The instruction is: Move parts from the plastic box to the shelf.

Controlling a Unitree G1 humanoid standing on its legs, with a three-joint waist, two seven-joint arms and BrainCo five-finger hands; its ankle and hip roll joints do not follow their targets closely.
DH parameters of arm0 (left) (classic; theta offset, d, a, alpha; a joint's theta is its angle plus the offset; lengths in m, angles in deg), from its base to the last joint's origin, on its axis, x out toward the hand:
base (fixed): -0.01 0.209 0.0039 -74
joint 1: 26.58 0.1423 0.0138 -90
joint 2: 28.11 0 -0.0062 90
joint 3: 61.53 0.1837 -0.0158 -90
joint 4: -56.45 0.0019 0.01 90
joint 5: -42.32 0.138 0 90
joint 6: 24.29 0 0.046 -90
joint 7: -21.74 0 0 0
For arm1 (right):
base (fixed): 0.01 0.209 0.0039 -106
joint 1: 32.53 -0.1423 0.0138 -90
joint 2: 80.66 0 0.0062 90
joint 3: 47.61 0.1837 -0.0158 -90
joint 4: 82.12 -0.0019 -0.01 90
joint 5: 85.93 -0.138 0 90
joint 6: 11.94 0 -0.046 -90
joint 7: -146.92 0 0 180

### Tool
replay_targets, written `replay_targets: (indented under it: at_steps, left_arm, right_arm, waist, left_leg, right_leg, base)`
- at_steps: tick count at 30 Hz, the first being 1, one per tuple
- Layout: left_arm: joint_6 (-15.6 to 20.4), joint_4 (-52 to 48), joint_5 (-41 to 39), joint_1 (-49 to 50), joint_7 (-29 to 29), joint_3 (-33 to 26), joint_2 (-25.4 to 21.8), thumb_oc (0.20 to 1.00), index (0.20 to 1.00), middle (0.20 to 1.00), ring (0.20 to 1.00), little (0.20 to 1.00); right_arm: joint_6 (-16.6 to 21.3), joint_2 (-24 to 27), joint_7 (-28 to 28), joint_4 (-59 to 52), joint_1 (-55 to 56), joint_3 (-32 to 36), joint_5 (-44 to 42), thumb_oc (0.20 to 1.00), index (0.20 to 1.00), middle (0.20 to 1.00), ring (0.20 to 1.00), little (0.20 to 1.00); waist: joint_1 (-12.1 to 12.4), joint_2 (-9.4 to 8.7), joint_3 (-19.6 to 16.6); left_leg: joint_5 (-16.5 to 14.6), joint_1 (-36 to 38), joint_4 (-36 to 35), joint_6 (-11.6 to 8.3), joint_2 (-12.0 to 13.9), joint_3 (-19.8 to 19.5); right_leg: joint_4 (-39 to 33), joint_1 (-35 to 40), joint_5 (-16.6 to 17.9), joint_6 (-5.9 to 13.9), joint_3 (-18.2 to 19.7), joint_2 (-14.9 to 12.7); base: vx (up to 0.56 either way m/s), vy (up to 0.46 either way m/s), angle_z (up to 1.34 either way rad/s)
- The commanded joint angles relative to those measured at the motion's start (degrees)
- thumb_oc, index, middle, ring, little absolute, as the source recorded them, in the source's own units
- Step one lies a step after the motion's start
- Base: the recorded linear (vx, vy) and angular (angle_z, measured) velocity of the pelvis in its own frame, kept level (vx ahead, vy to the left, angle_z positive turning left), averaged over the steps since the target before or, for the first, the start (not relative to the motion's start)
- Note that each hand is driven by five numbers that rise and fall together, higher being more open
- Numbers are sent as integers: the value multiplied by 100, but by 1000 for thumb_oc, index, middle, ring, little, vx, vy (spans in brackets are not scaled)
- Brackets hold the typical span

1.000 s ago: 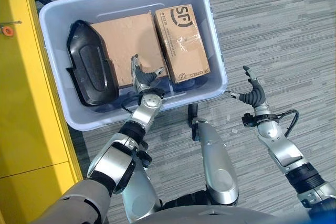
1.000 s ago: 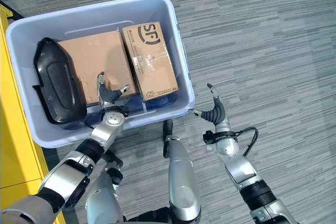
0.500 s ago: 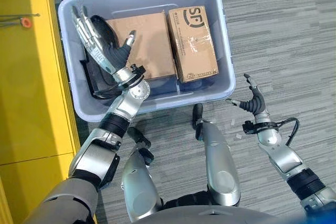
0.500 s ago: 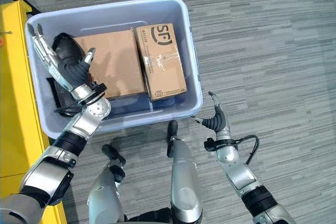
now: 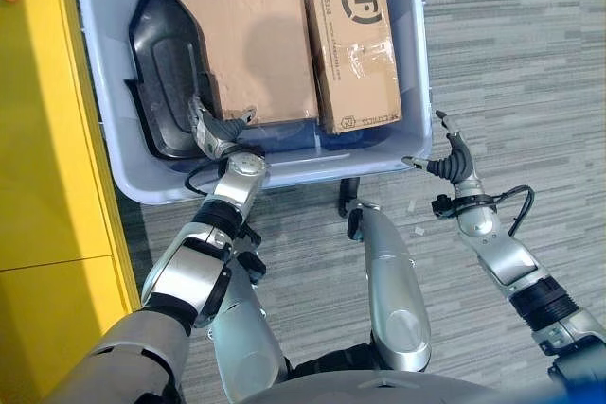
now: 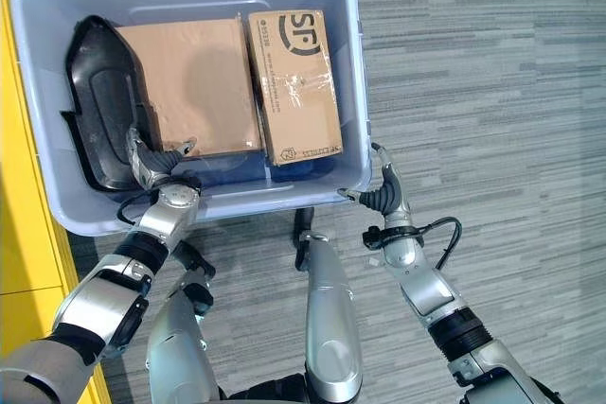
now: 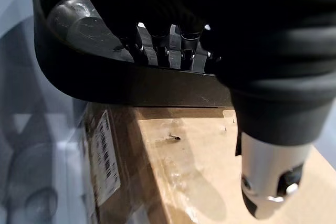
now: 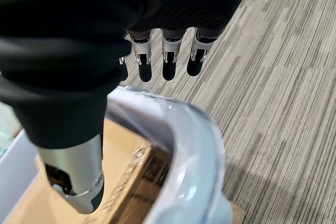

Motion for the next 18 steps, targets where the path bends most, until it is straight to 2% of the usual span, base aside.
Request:
replay_targets:
  at_steps: [1, 2, 4, 6, 7, 12, 15, 18]
  left_arm:
    - [-8, 376, -131, -416, -378, 84, -94, 1000, 1000, 1000, 1000, 1000]
    - [-1, 403, -146, -448, -393, 94, -98, 1000, 1000, 1000, 1000, 1000]
    - [431, 560, 26, -778, -900, 274, -121, 1000, 1000, 1000, 1000, 1000]
    - [510, 522, 55, -839, -993, 362, -96, 1000, 1000, 1000, 1000, 1000]
    - [569, 393, 601, -941, -1215, 586, -33, 1000, 1000, 1000, 1000, 1000]
    - [652, -8, 1488, -950, -1496, 1118, -35, 1000, 1000, 1000, 1000, 1000]
    - [691, -448, 2564, -830, -1608, 1529, 24, 1000, 1000, 1000, 1000, 1000]
    - [702, -781, 3045, -669, -1788, 1856, 62, 1000, 1000, 1000, 1000, 1000]
  right_arm:
    - [51, 69, 201, -152, -62, 181, -33, 1000, 1000, 1000, 1000, 1000]
    - [44, 74, 211, -148, -69, 190, -43, 1000, 1000, 1000, 1000, 1000]
    - [79, 104, 166, -134, -69, 266, 17, 1000, 1000, 1000, 1000, 1000]
    - [96, 96, 128, -155, -49, 296, 63, 1000, 1000, 1000, 1000, 1000]
    - [179, 100, 120, -181, -11, 339, 253, 1000, 1000, 1000, 1000, 1000]
    - [301, 194, 117, -311, 77, 438, 316, 1000, 1000, 1000, 1000, 1000]
    - [413, 255, 33, -356, 184, 521, 387, 1000, 1000, 1000, 1000, 1000]
    - [546, 319, 24, -360, 323, 547, 400, 1000, 1000, 1000, 1000, 1000]
  waist:
    - [-90, -298, -210]
    - [-95, -299, -210]
    - [-212, -327, -210]
    - [-242, -330, -210]
    - [-302, -323, -210]
    - [-364, -288, -210]
    - [-402, -206, -210]
    - [-420, -129, -210]
  left_leg:
    - [-694, -792, 1028, -207, 232, -104]
    - [-707, -827, 1050, -200, 225, -116]
    - [-826, -1063, 1204, -134, 164, -127]
    - [-842, -1112, 1236, -123, 159, -116]
    - [-863, -1146, 1240, -94, 136, -75]
    - [-871, -1094, 1175, -69, 83, 23]
    - [-868, -1008, 1110, -59, 47, 136]
    - [-861, -909, 1053, -55, 24, 223]
  right_leg:
    - [43, -275, -220, 491, 416, 193]
    - [65, -308, -226, 488, 420, 196]
    - [175, -589, -213, 475, 491, 256]
    - [189, -646, -199, 475, 516, 273]
    - [187, -709, -171, 474, 561, 298]
    - [148, -711, -141, 474, 609, 343]
    - [115, -695, -136, 475, 629, 336]
    - [92, -655, -139, 475, 634, 317]
  base:
    - [11, 18, -12]
    - [17, 21, -17]
    - [17, 24, -10]
    - [6, 25, -6]
    - [3, 32, -10]
    - [3, 31, -6]
    - [7, 56, -4]
    - [4, 49, -8]
